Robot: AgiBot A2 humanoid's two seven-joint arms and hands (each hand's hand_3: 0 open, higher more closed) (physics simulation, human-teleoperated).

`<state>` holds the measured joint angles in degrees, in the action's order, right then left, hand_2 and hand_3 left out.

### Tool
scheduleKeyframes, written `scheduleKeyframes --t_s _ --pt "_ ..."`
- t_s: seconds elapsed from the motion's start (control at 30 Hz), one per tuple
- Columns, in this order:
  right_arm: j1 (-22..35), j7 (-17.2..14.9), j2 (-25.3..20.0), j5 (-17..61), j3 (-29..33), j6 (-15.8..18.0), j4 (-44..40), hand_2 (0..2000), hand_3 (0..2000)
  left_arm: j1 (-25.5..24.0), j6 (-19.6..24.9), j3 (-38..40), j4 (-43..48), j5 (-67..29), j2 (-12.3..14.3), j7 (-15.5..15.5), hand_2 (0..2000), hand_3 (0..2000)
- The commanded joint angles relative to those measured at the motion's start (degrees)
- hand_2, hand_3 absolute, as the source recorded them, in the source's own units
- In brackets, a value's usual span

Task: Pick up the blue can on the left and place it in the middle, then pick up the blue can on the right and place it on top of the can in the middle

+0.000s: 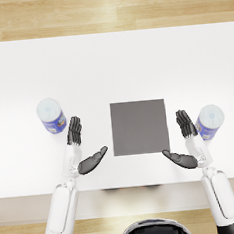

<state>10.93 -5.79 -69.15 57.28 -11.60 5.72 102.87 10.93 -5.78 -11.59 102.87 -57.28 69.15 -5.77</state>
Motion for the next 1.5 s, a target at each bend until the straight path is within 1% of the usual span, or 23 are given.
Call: scheduleKeyframes --t_s 0.03,0.17,0.2,0.23,0.3,0.4,0.53,0.67,0.77,0.87,0.97,1.13,1.33,1.47,1.5 --pt "0.0 0.0 0.0 0.0 0.0 0.0 0.0 0 0 0.0 0.0 0.0 0.0 0.0 0.0 0.0 0 0" --pt "0.0 0.0 0.0 0.0 0.0 0.0 0.0 0 0 0.0 0.0 0.0 0.0 0.0 0.0 0.0 0 0" --pt "0.1 0.0 -0.1 0.0 -1.7 0.0 -0.9 0 0 0.1 0.0 -1.7 -0.9 0.0 0.1 0.0 0 0" --pt "0.2 1.6 -0.3 0.0 -1.4 -1.6 -0.7 0 0 0.7 1.6 -0.6 -0.8 0.0 0.5 1.6 0 0" --pt "1.5 3.7 -1.3 0.0 0.3 -3.6 -0.1 0 0 2.7 3.6 2.2 -0.9 0.0 1.8 3.6 0 0" --pt "1.8 5.0 -1.9 0.0 3.5 -4.9 0.8 0 0 5.5 5.0 6.1 -2.0 0.0 3.1 5.0 0 0" --pt "1.5 5.6 -2.4 10.2 7.6 -5.5 2.2 0 0 7.8 5.6 9.9 -2.2 -10.2 3.8 5.6 0 0" --pt "1.7 5.7 -2.8 20.4 13.3 -5.7 3.2 0 0 10.7 5.7 14.9 -3.2 -20.4 4.0 5.7 0 0" --pt "1.1 5.8 -3.0 24.5 16.5 -5.7 3.8 0 0 12.4 5.8 18.6 -6.1 -26.1 4.0 5.7 0 0" --pt "0.9 5.8 -3.3 26.0 18.2 -5.7 1.3 0 0 15.1 5.8 19.8 -12.3 -28.2 4.0 5.8 0 0" --pt "1.0 5.8 -3.5 26.6 19.1 -5.7 -2.0 0 0 16.4 5.8 20.3 -17.1 -29.0 4.1 5.8 0 0" --pt "1.1 5.8 -3.9 26.8 19.5 -5.7 -7.3 0 0 17.3 5.8 19.1 -22.9 -29.3 4.5 5.8 0 0" --pt "1.8 5.8 -4.4 26.9 19.0 -5.7 -13.1 0 0 18.0 5.8 18.0 -26.9 -29.4 5.1 5.8 0 0" --pt "2.2 5.8 -4.8 26.9 18.0 -5.7 -17.1 0 0 19.0 5.8 16.8 -33.5 -29.4 5.5 5.8 0 0" --pt "2.7 5.8 -4.9 26.9 17.6 -5.7 -19.5 0 0 19.4 5.8 16.4 -35.6 -29.4 5.6 5.8 0 0"
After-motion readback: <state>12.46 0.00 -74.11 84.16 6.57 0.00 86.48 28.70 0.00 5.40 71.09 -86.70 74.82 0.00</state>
